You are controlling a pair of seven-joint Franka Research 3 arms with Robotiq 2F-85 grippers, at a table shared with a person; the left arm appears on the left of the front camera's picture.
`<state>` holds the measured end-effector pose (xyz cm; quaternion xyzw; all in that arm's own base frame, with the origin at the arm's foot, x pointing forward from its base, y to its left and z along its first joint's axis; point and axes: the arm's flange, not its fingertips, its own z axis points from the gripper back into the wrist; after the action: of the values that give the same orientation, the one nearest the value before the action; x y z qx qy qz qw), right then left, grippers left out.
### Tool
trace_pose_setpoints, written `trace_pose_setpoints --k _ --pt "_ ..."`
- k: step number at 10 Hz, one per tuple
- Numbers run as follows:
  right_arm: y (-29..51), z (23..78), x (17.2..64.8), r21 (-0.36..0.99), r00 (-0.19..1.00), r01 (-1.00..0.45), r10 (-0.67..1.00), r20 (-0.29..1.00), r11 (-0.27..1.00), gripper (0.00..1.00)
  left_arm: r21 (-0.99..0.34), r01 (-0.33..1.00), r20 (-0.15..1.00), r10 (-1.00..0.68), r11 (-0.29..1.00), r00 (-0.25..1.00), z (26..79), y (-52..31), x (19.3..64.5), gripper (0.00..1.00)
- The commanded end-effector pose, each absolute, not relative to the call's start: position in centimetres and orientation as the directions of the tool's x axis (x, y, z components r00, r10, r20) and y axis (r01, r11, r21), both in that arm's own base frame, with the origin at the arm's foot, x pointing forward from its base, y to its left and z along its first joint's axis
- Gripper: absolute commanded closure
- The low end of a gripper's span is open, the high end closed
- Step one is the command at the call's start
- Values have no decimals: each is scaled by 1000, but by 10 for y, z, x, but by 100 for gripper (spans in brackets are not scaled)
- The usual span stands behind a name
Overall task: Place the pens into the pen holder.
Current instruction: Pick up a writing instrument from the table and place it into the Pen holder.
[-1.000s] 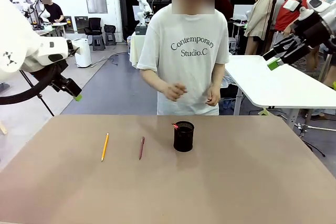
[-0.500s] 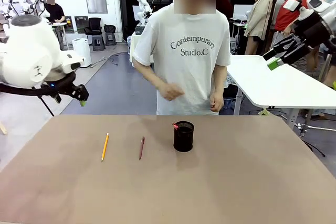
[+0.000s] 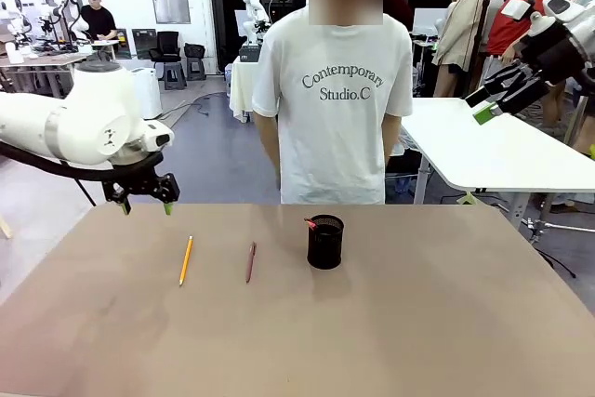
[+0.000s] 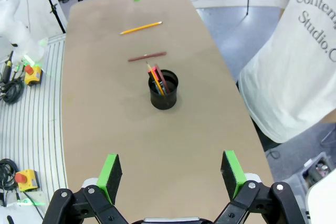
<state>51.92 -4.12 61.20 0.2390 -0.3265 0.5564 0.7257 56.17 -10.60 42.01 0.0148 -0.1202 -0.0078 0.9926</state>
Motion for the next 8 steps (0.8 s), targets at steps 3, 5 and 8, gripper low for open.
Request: trace_pose_setpoints --k 3,5,8 --pt "-41 613 519 -14 172 -963 650 740 271 0 -19 50 163 -46 999 986 401 -134 566 0" --pt "-41 613 519 -14 172 -963 650 740 271 0 6 49 176 -50 999 983 395 -139 560 0" --pt "-41 613 519 -14 172 -963 650 740 271 0 6 49 176 -50 999 983 395 -139 560 0"
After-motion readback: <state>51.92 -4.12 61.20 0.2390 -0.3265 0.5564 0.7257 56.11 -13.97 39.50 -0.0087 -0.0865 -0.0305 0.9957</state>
